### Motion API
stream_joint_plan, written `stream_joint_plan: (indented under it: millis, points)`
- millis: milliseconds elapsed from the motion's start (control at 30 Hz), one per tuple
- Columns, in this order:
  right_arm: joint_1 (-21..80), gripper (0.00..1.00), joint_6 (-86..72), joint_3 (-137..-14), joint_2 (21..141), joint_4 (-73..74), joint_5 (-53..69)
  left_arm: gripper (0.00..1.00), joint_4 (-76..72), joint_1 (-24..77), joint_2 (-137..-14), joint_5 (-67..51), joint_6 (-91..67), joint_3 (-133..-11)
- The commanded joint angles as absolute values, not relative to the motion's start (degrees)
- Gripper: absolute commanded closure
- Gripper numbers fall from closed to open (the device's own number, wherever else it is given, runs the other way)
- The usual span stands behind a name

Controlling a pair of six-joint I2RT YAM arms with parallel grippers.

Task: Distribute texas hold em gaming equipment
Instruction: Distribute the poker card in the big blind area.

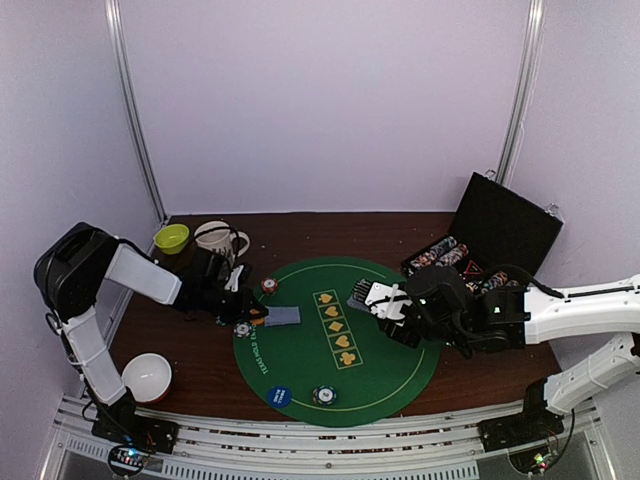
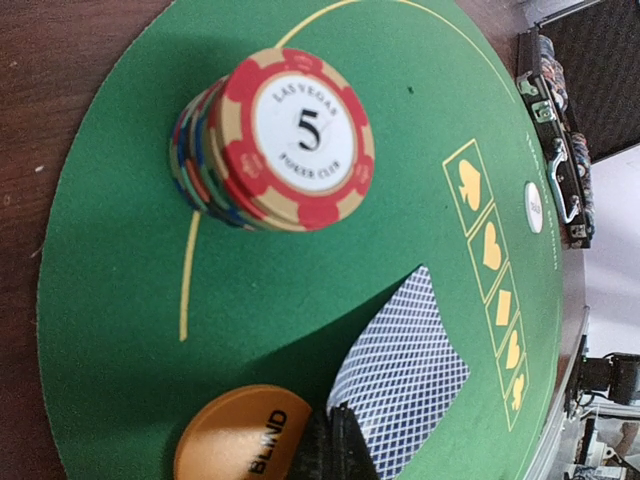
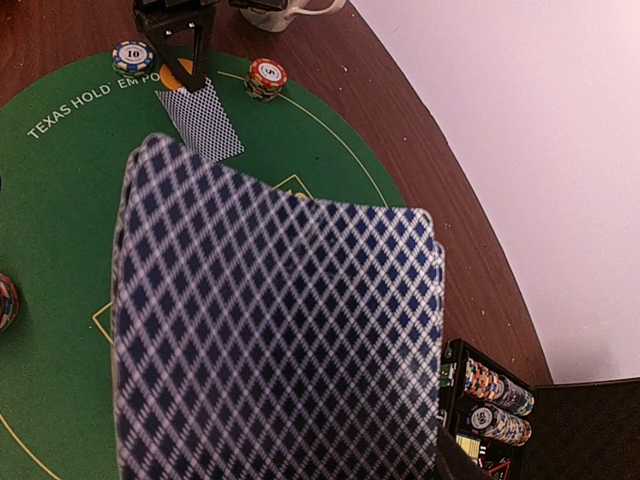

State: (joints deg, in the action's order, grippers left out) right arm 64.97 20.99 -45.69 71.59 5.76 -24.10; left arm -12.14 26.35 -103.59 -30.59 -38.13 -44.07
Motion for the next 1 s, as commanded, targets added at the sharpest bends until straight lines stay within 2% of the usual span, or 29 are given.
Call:
stream_joint_plan:
  millis: [0,100,200,367,667,733,833,967]
  points:
    - [64.79,0.54,20.39,-45.30,70.31,5.98,-25.50,1.00,-15.94,27.11,-102.35,-29.61,-40.44,-43.33]
    - [64.81,0.54,20.36,-45.31,70.32,6.06,-25.49,0.99,-14.98,27.27,-102.30,-29.35,-39.95,-43.65]
    - [64.82,0.54,20.39,-45.40,70.31,6.11,-25.45,0.91,-12.69,27.41,-101.60,-28.58,-39.31,-44.09]
    - [64.79,0.54,20.22,-45.66,70.10,6.86,-25.32,0.68,-8.41,27.41,-96.84,-25.57,-38.65,-44.18]
    - [64.80,0.54,20.84,-46.87,70.47,7.61,-24.27,0.63,-1.88,28.35,-86.00,-22.25,-37.20,-44.42]
    - [64.87,0.54,21.01,-47.84,71.22,8.71,-23.41,0.55,-0.85,30.62,-82.30,-20.23,-34.50,-45.51]
    - [65.15,0.54,22.06,-49.48,72.50,9.79,-21.79,0.35,0.56,36.50,-77.98,-18.69,-26.97,-49.49]
    - [65.42,0.54,23.83,-49.90,73.03,7.56,-20.35,0.17,-2.98,38.25,-78.15,-32.71,-25.91,-52.57]
